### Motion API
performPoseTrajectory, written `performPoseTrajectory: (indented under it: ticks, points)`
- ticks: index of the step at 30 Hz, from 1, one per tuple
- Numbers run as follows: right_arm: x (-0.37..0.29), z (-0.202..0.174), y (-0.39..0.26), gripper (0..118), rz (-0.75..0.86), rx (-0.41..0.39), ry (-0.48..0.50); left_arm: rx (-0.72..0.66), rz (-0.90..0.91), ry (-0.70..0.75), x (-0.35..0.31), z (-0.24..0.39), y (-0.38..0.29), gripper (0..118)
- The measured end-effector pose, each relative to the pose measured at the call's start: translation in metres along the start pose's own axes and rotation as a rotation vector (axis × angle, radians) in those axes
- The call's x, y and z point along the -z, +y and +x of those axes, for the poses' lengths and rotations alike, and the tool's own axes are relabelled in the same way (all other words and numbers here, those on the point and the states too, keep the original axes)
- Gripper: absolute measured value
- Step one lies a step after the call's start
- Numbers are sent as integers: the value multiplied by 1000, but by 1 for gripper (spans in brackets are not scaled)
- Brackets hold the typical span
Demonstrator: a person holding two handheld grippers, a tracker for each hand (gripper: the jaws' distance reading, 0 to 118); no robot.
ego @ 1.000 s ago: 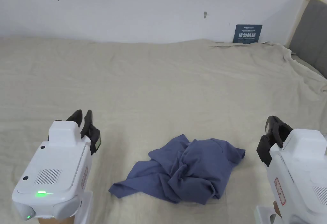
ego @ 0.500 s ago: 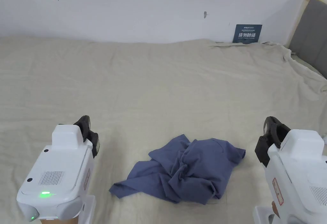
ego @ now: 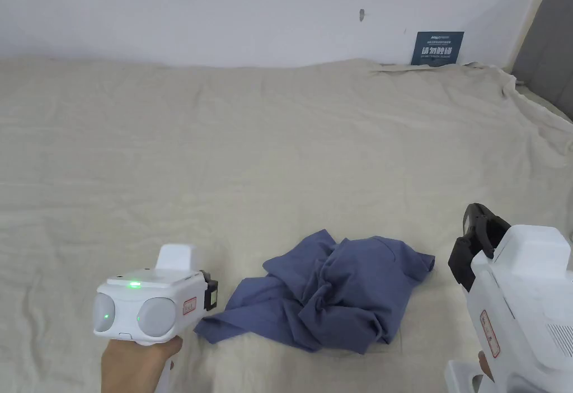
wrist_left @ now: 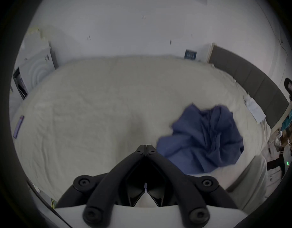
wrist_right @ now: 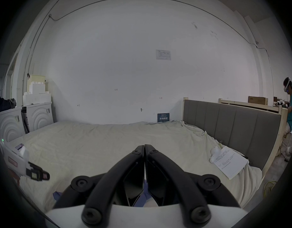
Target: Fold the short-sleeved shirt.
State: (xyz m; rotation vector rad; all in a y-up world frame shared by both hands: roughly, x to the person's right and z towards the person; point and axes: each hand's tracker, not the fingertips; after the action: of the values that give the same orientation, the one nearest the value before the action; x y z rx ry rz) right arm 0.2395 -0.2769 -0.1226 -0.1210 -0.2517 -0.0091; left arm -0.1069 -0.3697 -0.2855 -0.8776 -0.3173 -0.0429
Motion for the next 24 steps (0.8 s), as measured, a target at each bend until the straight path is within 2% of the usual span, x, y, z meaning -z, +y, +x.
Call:
performPoseTrajectory:
  ticks: [2, 3, 4, 6, 7, 8, 9, 11, 17, 19, 22, 23, 24]
  points:
    - [1, 1, -2, 0, -7, 1, 2, -37, -63, -25, 13, -2, -8, 0]
    - [1, 1, -3, 0, -11, 1, 2, -45, -81, -29, 18, -3, -11, 7]
    - [2, 1, -4, 0, -14, 0, 3, -45, -74, -24, 21, -3, -14, 16]
    - [2, 2, -7, 0, -22, 3, 1, -32, -116, -18, 26, -1, -20, 47]
    - [3, 3, -8, 0, -25, 5, 0, -26, -131, -15, 29, -1, -22, 53]
    - [3, 3, -9, 0, -29, 8, -2, -20, -148, -13, 32, -1, -24, 53]
    - [4, 4, -10, 0, -33, 10, -1, -21, -149, -14, 35, -1, -27, 72]
    - [5, 5, -11, 0, -39, 12, -1, -20, -158, -11, 40, -2, -29, 84]
    - [6, 6, -14, 0, -51, 10, -1, -26, -180, 28, 57, -3, -29, 84]
    - [7, 7, -15, 0, -53, 11, -2, -40, -208, 17, 62, -4, -28, 70]
    - [8, 8, -16, 0, -58, 14, -4, -19, -221, 33, 64, 1, -29, 60]
    - [8, 9, -17, 0, -61, 15, -5, -5, -227, 41, 62, 4, -27, 52]
    - [9, 9, -17, 0, -63, 15, -6, 2, -227, 31, 61, 5, -25, 36]
